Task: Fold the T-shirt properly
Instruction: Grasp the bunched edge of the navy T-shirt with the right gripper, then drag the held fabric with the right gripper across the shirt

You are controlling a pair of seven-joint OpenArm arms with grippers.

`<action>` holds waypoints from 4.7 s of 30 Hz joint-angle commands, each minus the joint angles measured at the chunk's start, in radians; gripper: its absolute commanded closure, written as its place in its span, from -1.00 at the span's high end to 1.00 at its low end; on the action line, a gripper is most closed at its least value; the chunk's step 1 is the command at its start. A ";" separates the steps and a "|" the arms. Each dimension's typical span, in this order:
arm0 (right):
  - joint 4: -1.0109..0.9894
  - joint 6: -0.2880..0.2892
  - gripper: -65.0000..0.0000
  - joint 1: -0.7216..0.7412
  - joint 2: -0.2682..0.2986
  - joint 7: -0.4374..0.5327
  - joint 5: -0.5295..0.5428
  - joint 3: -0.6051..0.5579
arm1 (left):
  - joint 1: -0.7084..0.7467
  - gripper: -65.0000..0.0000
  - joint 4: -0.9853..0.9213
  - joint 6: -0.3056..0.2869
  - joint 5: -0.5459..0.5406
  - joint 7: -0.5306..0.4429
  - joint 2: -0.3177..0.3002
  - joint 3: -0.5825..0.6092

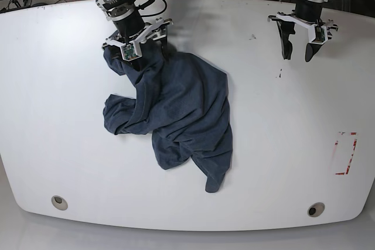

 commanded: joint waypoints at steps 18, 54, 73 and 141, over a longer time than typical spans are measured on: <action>0.033 0.009 -0.77 -0.025 0.016 -0.003 0.011 -0.049 | -0.071 0.11 0.004 0.002 0.000 0.009 -0.007 -0.005; 0.126 0.004 -1.00 -0.007 0.027 0.004 0.011 -0.058 | -0.184 0.10 -0.013 0.008 -0.005 0.034 -0.014 0.031; 0.143 0.025 -1.00 -0.004 0.005 0.004 0.011 -0.092 | -0.304 0.15 -0.043 0.008 -0.001 0.099 -0.069 0.087; 0.118 0.070 0.07 0.066 0.012 -0.005 0.021 -0.148 | -0.538 0.50 -0.062 -0.016 0.020 0.366 -0.123 0.294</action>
